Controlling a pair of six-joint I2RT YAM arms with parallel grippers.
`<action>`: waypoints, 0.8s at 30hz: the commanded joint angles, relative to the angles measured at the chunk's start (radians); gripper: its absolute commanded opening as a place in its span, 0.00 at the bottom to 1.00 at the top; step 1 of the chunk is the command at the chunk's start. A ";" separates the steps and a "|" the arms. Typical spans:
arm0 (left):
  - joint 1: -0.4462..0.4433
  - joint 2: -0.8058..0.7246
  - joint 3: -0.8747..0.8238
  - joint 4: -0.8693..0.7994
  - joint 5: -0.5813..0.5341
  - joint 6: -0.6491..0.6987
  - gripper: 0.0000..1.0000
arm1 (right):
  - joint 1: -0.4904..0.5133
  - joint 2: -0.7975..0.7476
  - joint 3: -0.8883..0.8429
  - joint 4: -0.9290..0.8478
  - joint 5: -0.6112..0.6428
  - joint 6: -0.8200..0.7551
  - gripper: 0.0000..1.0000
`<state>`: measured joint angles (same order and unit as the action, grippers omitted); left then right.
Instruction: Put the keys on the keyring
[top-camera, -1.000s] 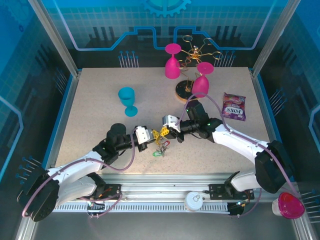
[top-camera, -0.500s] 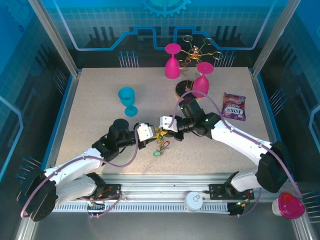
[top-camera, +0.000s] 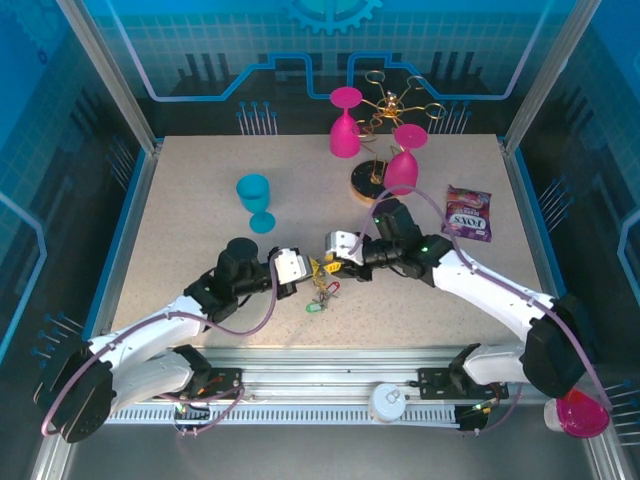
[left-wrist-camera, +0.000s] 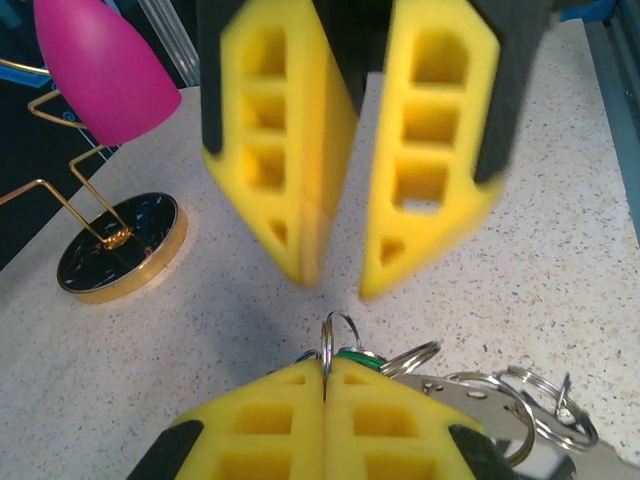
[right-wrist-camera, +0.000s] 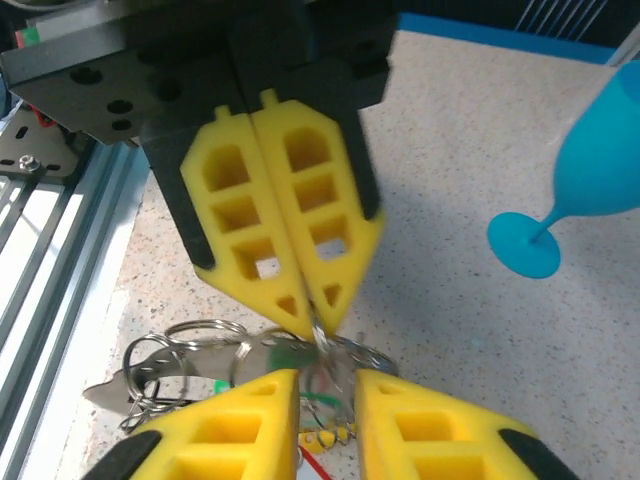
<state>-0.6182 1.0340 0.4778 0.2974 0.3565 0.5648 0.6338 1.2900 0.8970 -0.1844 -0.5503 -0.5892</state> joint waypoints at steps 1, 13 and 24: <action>0.004 -0.008 -0.027 0.126 0.046 -0.037 0.00 | -0.027 -0.019 -0.049 0.124 -0.088 0.069 0.25; 0.010 0.004 -0.046 0.198 0.081 -0.075 0.00 | -0.028 0.044 -0.050 0.144 -0.138 0.064 0.31; 0.010 0.010 -0.059 0.224 0.089 -0.088 0.00 | -0.028 0.059 -0.046 0.190 -0.172 0.088 0.24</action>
<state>-0.6163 1.0447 0.4335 0.4553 0.4164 0.4953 0.6090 1.3487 0.8333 -0.0238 -0.6891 -0.5144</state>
